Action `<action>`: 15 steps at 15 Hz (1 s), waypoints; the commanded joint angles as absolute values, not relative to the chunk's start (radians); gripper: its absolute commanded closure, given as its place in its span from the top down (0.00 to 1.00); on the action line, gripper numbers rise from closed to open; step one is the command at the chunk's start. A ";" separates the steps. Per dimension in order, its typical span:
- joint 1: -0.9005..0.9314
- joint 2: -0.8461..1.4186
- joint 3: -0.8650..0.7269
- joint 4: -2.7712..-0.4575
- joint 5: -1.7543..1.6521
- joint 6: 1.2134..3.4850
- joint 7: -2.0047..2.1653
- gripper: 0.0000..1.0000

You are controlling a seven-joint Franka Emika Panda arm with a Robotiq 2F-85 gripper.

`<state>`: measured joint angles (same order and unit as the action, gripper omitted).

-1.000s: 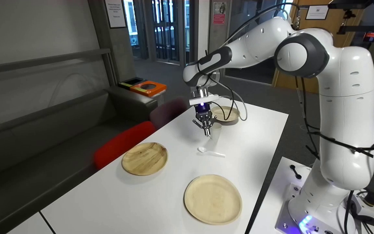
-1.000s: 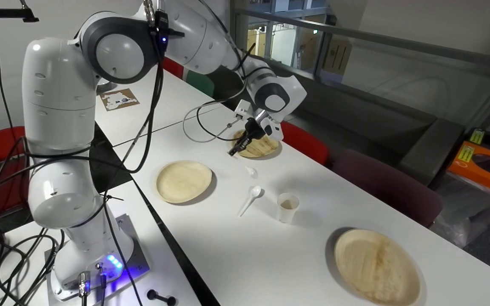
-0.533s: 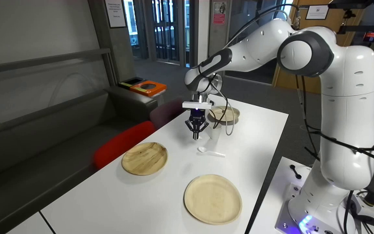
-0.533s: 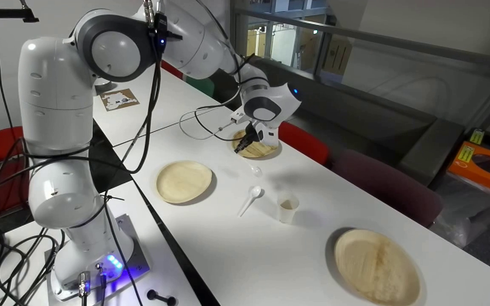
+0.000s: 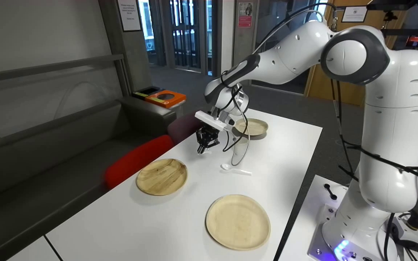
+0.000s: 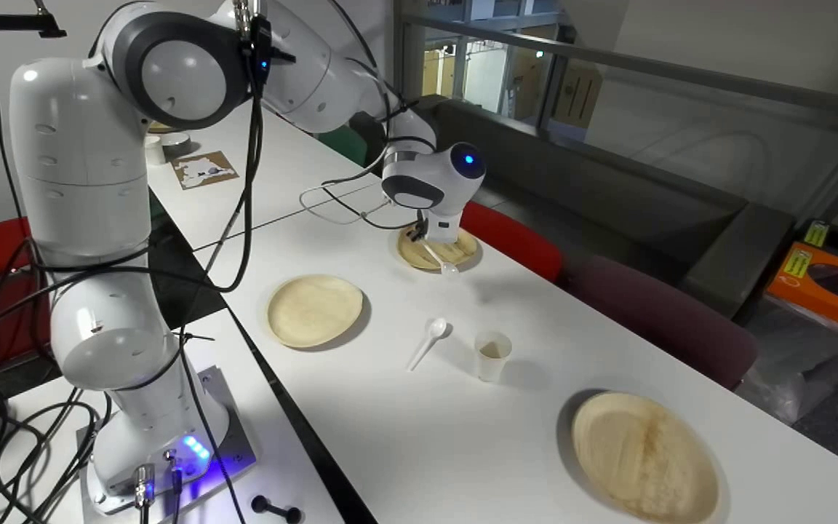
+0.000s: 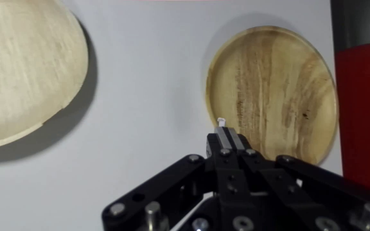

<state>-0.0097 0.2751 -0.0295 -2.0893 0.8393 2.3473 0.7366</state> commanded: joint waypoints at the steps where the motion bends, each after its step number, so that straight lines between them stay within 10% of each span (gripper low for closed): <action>1: -0.008 0.287 -0.018 -2.079 0.898 2.366 0.729 0.00; 15: -0.135 0.522 -0.033 -1.909 0.946 1.834 0.189 0.00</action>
<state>-0.0885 0.4574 -0.0301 -1.9884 0.9489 1.9881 0.2883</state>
